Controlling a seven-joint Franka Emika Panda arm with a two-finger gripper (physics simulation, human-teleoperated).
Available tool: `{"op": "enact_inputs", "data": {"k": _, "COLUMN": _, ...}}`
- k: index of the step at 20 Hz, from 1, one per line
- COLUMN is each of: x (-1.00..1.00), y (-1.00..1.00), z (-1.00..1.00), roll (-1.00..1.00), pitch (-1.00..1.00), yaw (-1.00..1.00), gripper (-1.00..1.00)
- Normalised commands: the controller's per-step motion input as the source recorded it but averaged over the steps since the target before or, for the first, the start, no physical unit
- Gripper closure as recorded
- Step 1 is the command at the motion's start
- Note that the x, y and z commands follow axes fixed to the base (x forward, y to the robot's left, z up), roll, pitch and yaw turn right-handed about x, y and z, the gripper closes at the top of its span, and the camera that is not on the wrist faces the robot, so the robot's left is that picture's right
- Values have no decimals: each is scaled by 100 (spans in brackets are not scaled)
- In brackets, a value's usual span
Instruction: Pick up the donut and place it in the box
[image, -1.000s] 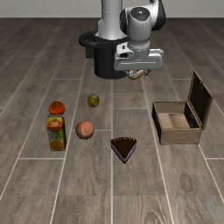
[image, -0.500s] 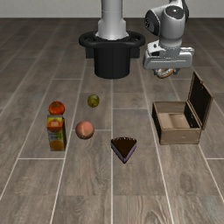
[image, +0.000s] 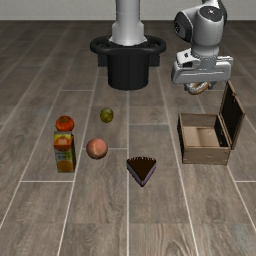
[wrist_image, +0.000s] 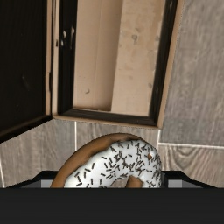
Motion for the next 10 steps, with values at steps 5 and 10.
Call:
{"op": "enact_inputs", "data": {"k": 5, "x": 100, "y": 0, "z": 0, "roll": 0, "pitch": 0, "yaw": 0, "gripper": 100}}
{"op": "enact_inputs", "data": {"k": 10, "x": 0, "y": 20, "z": 0, "roll": 0, "pitch": 0, "yaw": 0, "gripper": -100}}
